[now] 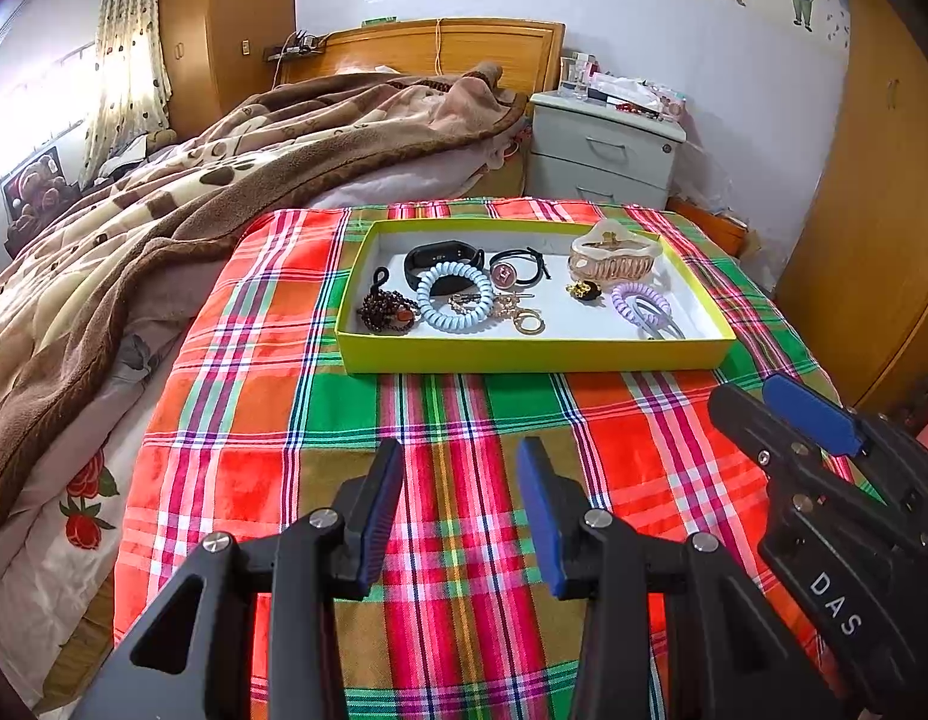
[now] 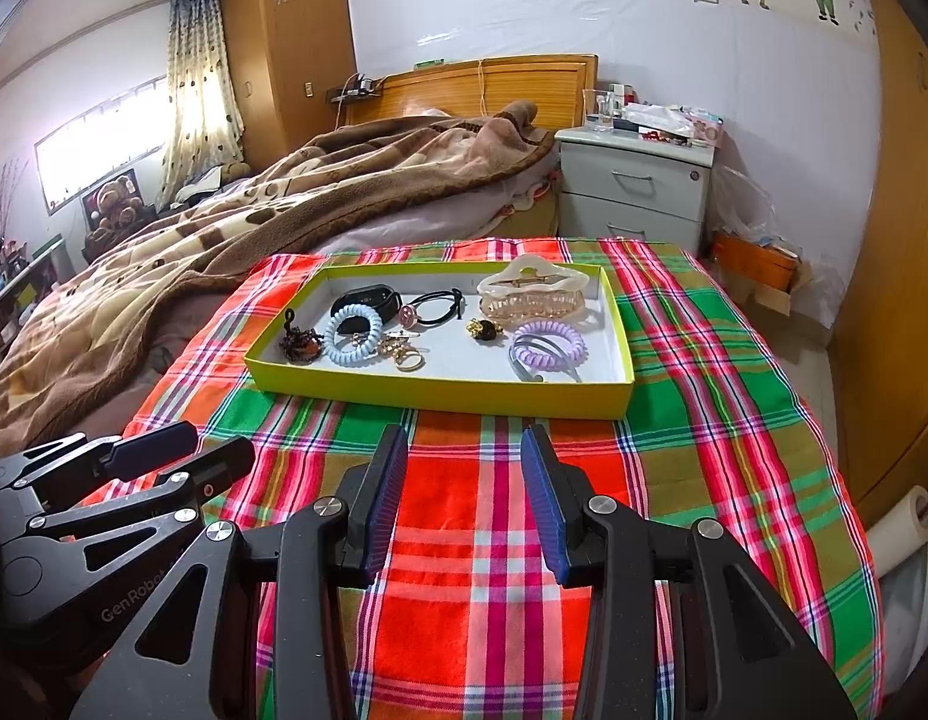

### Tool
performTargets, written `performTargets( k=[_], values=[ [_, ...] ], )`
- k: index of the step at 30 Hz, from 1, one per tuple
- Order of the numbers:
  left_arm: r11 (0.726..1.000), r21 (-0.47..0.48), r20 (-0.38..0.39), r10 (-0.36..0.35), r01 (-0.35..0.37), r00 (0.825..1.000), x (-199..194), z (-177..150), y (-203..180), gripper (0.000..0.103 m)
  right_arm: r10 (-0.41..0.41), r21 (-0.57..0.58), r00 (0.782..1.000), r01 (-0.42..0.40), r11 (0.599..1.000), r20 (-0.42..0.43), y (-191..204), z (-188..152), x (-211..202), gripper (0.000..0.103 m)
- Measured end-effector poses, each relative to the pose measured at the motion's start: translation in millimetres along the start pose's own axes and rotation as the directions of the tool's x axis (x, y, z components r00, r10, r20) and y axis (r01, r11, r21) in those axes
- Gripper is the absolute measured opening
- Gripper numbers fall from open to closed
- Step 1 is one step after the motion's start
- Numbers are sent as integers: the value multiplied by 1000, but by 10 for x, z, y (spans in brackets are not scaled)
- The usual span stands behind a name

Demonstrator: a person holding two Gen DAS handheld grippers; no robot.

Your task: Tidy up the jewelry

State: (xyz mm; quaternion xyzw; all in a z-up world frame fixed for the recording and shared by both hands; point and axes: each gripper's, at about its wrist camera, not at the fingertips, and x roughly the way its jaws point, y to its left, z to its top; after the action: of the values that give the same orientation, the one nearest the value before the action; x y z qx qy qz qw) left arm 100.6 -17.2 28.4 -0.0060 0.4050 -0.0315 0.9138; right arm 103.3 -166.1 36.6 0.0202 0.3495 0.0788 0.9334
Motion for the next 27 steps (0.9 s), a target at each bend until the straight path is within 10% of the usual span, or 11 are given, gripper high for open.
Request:
performTargets(
  k=[27],
  values=[
    [1000,12,6,4,-4,1000,-28,-11,-29,41,5,9,1000,-5,1000,6,-5,-3,-20,40]
  ],
)
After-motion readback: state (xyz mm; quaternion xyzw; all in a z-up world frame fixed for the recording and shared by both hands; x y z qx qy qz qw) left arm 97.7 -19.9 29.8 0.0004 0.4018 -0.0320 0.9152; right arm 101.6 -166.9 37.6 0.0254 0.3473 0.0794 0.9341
